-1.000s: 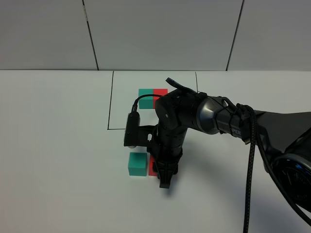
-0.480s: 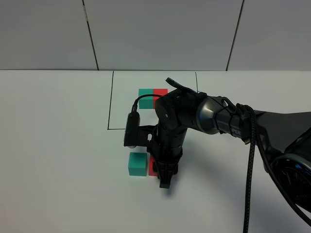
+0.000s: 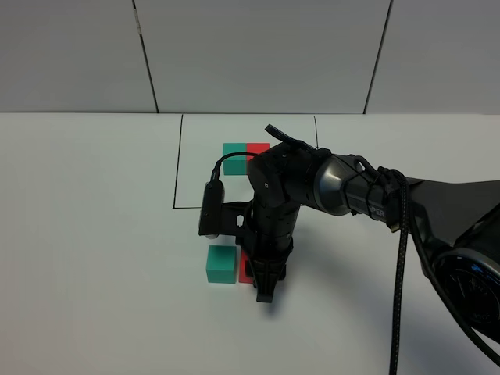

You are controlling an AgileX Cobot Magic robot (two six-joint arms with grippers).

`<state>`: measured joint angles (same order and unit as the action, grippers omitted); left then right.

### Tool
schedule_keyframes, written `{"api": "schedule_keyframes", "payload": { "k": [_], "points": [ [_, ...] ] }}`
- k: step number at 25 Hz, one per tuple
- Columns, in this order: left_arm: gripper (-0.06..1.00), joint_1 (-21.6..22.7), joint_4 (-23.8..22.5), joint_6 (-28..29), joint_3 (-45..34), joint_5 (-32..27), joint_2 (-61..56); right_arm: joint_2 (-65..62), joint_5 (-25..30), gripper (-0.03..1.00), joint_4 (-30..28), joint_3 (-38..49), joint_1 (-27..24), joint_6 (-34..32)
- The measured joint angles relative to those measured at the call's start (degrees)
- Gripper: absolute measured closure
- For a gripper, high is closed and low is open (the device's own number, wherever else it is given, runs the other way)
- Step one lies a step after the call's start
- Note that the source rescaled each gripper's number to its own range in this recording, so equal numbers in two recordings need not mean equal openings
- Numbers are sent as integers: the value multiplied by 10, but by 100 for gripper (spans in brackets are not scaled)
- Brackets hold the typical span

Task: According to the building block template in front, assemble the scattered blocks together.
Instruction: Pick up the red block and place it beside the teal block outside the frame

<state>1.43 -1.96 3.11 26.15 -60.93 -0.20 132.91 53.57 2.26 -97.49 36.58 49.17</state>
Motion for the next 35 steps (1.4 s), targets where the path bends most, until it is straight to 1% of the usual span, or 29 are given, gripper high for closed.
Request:
{"api": "schedule_keyframes", "payload": {
  "k": [5,11,21,35],
  "points": [
    [3,0,0,0,0,0,0,1,1,55,-3,-1,1,-2],
    [3,0,0,0,0,0,0,1,2,55,-33,-1,13,-7],
    [3,0,0,0,0,0,0,1,3,55,-32,-1,13,-21],
    [3,0,0,0,0,0,0,1,2,55,-32,-1,13,-21]
  ]
}}
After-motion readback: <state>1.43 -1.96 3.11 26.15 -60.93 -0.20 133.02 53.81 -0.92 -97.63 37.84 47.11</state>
